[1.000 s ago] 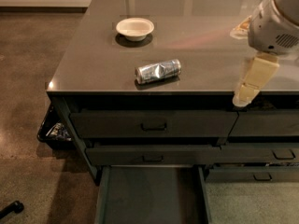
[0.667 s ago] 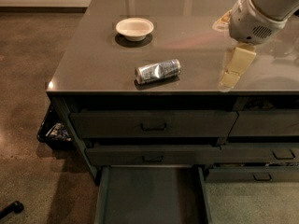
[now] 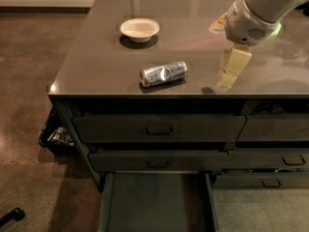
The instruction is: Place redbull can into bottom drawer
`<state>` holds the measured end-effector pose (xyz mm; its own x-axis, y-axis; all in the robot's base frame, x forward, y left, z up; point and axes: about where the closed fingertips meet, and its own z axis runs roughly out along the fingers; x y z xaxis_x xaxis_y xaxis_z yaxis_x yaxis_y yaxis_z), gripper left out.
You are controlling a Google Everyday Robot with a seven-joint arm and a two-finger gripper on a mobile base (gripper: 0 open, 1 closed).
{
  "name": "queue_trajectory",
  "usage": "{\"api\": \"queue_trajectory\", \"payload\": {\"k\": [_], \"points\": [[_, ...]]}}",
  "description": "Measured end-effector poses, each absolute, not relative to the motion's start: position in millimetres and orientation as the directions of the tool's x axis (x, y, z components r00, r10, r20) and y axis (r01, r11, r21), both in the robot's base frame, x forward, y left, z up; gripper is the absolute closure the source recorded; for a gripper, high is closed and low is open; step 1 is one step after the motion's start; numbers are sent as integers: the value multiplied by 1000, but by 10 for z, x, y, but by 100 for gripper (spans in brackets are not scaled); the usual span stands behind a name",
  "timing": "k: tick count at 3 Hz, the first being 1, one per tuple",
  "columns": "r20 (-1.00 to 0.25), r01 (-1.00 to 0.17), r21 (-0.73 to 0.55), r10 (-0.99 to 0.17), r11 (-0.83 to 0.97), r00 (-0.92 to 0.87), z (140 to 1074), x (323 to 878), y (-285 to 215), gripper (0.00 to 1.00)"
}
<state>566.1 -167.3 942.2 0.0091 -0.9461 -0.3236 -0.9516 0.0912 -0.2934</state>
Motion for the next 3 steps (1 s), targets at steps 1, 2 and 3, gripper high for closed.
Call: {"api": "queue_trajectory", "payload": {"k": [1, 2, 3], "points": [[-353, -960, -278, -933, 35, 68, 9252, 5957, -1471, 0], [-388, -963, -268, -914, -15, 122, 9073, 6186, -1261, 0], [-404, -956, -289, -898, -55, 174, 8960, 6382, -1045, 0]]}}
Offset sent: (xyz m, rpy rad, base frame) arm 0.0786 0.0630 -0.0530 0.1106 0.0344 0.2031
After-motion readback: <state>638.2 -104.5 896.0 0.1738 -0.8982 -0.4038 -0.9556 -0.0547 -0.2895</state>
